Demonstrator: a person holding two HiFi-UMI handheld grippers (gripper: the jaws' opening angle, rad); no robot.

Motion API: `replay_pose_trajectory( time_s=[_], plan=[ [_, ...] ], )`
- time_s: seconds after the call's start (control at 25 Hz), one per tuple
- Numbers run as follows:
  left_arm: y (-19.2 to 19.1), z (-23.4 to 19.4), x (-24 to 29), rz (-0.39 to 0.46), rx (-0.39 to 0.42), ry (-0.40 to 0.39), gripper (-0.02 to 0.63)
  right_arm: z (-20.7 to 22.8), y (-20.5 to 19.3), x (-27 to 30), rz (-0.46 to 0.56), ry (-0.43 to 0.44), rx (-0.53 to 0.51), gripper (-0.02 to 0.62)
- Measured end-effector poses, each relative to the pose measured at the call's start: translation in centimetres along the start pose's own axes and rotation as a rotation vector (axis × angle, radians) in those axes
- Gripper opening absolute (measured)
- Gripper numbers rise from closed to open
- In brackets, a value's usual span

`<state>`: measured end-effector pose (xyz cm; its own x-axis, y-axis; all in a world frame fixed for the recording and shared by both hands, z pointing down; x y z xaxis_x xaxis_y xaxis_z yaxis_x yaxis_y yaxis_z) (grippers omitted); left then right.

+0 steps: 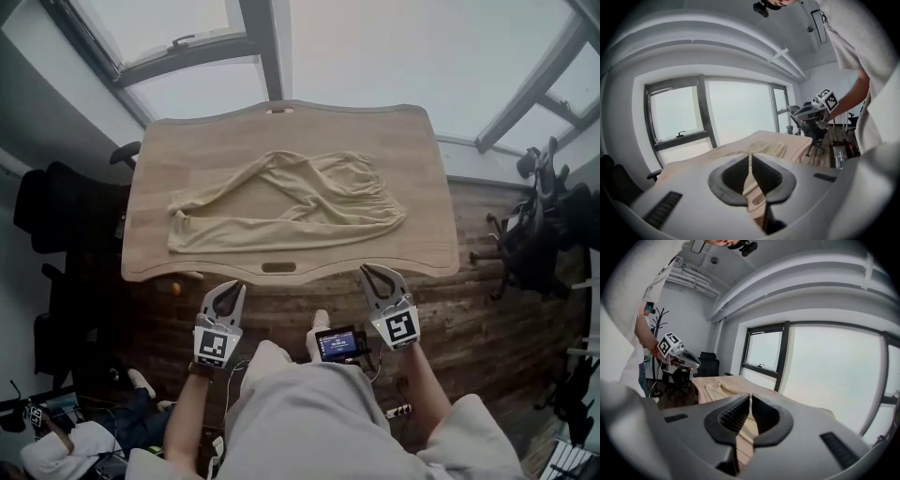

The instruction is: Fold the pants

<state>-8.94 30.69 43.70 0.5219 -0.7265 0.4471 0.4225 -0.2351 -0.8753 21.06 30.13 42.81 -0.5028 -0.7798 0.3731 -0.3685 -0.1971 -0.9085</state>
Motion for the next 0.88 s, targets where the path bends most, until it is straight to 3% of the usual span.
replay_pose_trajectory(
  time_s=[0.16, 0.32, 0.52, 0.72, 0.8, 0.88],
  plan=[
    [-1.6, -2.7, 2.6, -0.086, 0.058, 0.022, 0.016, 3.3, -2.5, 2.4, -0.073, 0.073, -0.063, 0.009],
    [-5.5, -6.4, 4.4, -0.192, 0.098, 0.008, 0.079, 5.3, -4.7, 5.1, -0.163, 0.108, -0.092, 0.055],
    [-12.2, -12.0, 7.4, -0.362, 0.247, -0.083, 0.119, 6.0, -6.8, 10.3, -0.300, 0.170, -0.145, 0.086],
    [-16.5, -18.0, 11.5, -0.444, 0.318, -0.178, 0.158, 4.9, -7.8, 15.6, -0.453, 0.264, -0.179, 0.107],
    [-19.1, -21.6, 12.9, -0.490, 0.294, -0.164, 0.173, 4.6, -8.1, 18.1, -0.497, 0.284, -0.174, 0.110],
    [-22.3, -26.1, 13.5, -0.542, 0.122, -0.078, 0.188, 4.5, -8.5, 21.0, -0.527, 0.299, -0.151, 0.112]
  ],
)
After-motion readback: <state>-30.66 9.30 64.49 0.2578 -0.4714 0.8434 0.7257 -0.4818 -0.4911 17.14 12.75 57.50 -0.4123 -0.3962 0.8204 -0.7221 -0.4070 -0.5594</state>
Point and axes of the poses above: the fingertips, and each gripper's own axes: x forward along the fingers, z to its right, y out of its top, the point moved 3 cm from there along -x, backward along the fingers, and after that the axes turned 5 degrees about -z, right-handed, at the moved point
